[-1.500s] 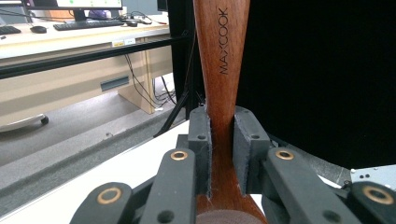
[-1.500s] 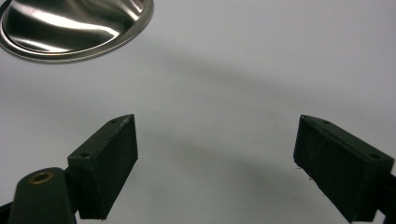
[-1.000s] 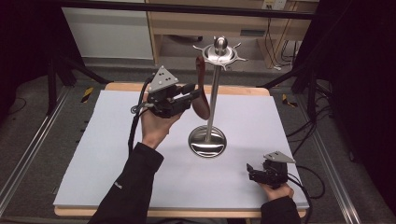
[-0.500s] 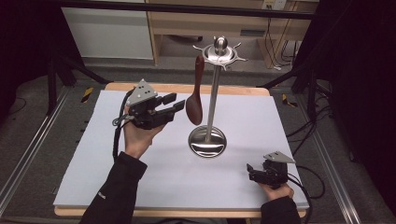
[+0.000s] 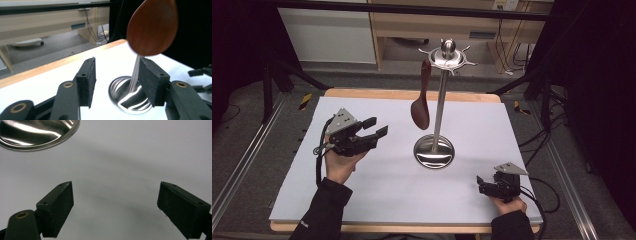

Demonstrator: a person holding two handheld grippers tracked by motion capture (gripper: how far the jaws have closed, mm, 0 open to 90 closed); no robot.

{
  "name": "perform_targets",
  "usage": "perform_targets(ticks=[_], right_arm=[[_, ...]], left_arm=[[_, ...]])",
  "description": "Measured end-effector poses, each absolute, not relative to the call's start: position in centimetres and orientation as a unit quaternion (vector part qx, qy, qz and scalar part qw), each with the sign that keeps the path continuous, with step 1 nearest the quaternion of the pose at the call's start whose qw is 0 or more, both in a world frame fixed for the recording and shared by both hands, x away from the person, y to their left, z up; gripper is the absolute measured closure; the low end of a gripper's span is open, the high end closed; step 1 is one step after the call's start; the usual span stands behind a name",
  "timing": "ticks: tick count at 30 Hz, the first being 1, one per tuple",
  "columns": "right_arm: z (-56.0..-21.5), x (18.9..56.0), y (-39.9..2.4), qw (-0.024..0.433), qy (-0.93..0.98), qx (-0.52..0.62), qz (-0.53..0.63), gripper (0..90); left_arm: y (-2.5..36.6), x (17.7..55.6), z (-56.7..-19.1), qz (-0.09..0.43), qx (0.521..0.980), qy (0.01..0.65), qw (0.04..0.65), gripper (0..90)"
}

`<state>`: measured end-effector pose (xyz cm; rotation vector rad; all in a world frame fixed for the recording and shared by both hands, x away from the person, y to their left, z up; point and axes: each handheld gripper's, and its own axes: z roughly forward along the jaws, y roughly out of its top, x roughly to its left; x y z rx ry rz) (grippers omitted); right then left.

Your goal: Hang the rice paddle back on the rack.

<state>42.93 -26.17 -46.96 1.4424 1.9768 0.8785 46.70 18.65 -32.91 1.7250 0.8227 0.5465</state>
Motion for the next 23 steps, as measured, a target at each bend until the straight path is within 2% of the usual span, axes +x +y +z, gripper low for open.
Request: perform_targets(ticks=[13, 23], right_arm=[[-47.1, 42.9, -26.4, 0.268, 0.731, 0.54, 0.32, 13.1], [-47.1, 42.9, -26.5, 0.268, 0.732, 0.541, 0.316, 12.9]], left_arm=[[22.3, 45.6, -38.0, 0.233, 0.736, 0.394, 0.498, 41.2], [25.0, 44.6, -42.3, 0.233, 0.744, 0.43, 0.456, 40.1]])
